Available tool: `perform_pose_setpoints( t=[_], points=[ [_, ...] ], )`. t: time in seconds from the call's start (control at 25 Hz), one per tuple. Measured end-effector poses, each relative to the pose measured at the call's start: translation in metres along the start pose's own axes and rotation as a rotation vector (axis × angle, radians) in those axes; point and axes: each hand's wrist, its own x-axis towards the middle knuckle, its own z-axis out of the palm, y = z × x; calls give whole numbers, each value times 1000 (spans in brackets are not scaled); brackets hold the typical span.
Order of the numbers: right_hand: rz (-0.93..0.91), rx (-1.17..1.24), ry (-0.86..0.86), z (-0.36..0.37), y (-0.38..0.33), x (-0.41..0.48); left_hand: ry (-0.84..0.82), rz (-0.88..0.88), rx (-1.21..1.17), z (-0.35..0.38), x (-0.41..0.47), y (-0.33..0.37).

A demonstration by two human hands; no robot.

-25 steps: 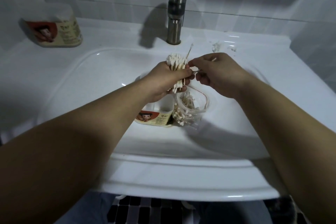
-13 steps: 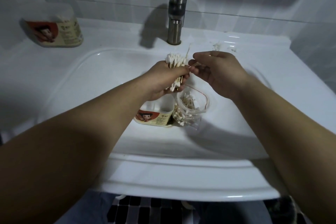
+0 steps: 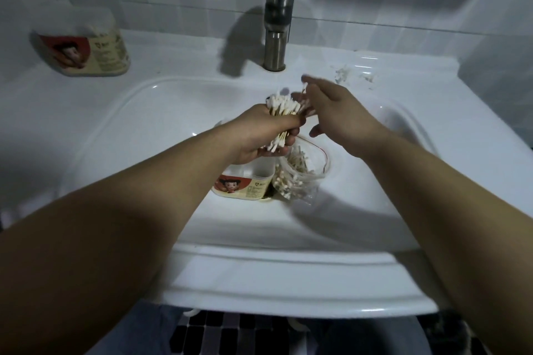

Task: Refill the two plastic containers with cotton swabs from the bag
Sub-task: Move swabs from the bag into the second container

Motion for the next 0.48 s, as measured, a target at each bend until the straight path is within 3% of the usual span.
perform_pose_setpoints(
  t=[0.12, 0.28, 0.48],
  points=[
    [-106, -59, -54, -4, 0, -1, -19, 10, -17, -1, 0, -1],
    [-58, -93, -239, 0, 2, -4, -30, 12, 16, -2, -1, 0],
    [-97, -106, -93, -1, 0, -4, -57, 31, 71, 2, -4, 6]
  ],
)
